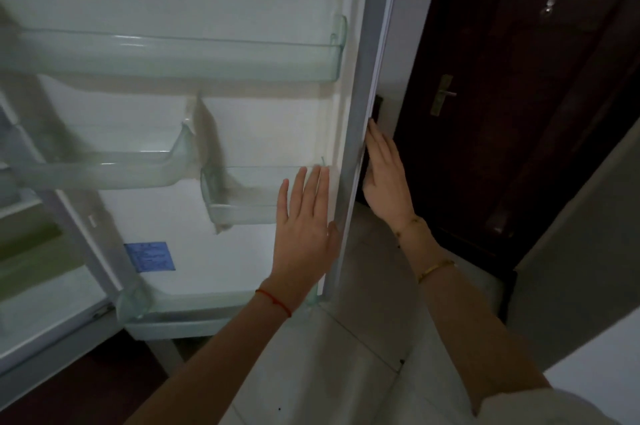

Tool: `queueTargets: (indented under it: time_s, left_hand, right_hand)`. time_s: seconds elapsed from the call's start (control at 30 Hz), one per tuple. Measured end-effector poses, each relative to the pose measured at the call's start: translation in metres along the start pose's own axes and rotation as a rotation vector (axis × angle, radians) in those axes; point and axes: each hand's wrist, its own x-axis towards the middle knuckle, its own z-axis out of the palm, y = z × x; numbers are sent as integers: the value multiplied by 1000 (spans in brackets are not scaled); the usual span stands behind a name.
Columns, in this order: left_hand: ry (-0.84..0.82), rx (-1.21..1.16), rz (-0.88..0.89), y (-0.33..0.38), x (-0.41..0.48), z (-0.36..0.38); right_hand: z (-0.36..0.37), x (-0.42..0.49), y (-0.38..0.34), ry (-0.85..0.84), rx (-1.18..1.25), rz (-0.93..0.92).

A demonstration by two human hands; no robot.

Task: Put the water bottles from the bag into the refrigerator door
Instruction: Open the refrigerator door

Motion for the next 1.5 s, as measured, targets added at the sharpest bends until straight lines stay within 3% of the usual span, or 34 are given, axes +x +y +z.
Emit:
queueTargets:
  time_s: [0.5,0.67,0.9,1.0,1.23,1.5]
  left_hand:
    - [-78,27,3,-3,13,4]
    - [-100,4,36,-4,7,-7]
    - [-49,-74,-46,-5,-16,-31]
    - [-31,-83,-81,-9,-35,-46]
    - [-116,-75,-196,-28,-98,-89]
    - [-174,-15,-432,-41,-189,-136]
  right_hand:
    - [-2,14,10,-118,163,-40]
    - [-6,12,13,-93,196,-34]
    - [-14,-16,1,-47,260,36]
    - [-24,-37,-12,-40,245,-15]
    - [-37,-83,-54,-195,296,-226]
    - [-10,-136,-99,-496,315,-394]
